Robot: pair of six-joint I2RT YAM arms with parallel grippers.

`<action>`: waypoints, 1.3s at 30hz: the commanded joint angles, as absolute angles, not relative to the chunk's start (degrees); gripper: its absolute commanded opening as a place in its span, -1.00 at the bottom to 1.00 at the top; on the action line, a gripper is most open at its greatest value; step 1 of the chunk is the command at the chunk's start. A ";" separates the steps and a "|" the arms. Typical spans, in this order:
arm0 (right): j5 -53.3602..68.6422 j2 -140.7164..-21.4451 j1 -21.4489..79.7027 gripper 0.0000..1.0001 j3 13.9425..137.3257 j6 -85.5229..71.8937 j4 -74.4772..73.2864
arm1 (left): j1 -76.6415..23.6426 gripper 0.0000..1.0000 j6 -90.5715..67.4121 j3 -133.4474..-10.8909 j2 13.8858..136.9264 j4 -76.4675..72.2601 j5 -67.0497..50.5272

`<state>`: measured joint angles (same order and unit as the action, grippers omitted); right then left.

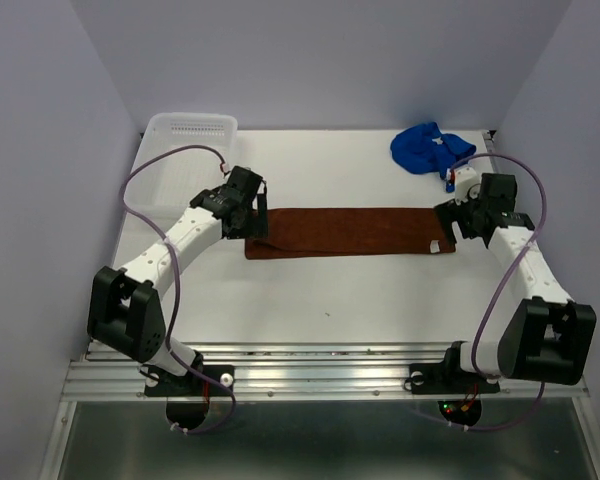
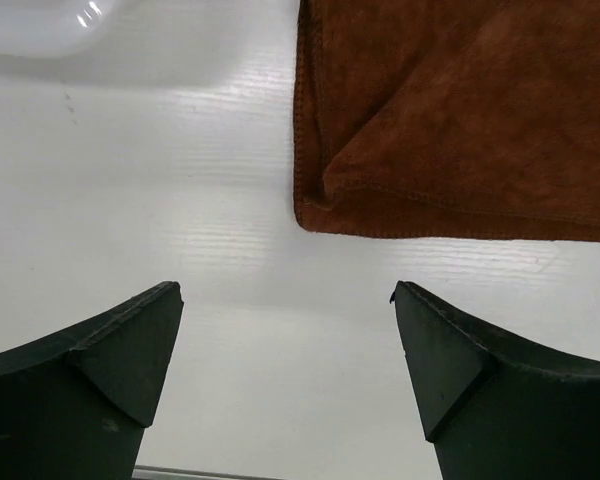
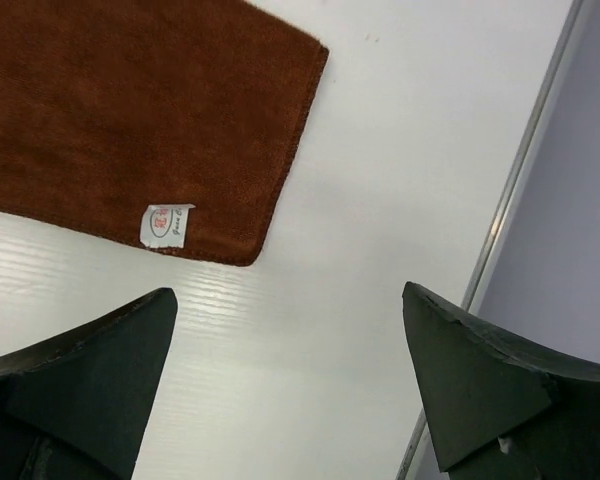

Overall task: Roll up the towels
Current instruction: Fold the towel

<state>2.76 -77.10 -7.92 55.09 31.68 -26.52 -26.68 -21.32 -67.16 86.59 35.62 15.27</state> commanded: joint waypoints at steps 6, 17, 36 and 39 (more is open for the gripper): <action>11.41 -72.41 -8.44 1.00 64.41 11.46 -24.79 | -26.90 0.98 -24.52 -76.11 87.80 32.35 8.54; 28.12 -81.73 -7.92 1.00 58.81 -10.89 -17.33 | -26.46 0.98 -29.26 -81.56 96.67 23.99 6.50; 20.57 -95.97 -7.38 1.00 54.05 -9.84 -14.41 | -22.59 0.98 -32.17 -78.49 109.94 17.58 3.87; 18.47 -96.50 -7.38 1.00 53.97 -9.93 -14.50 | -21.63 0.98 -32.17 -78.23 111.44 18.37 3.87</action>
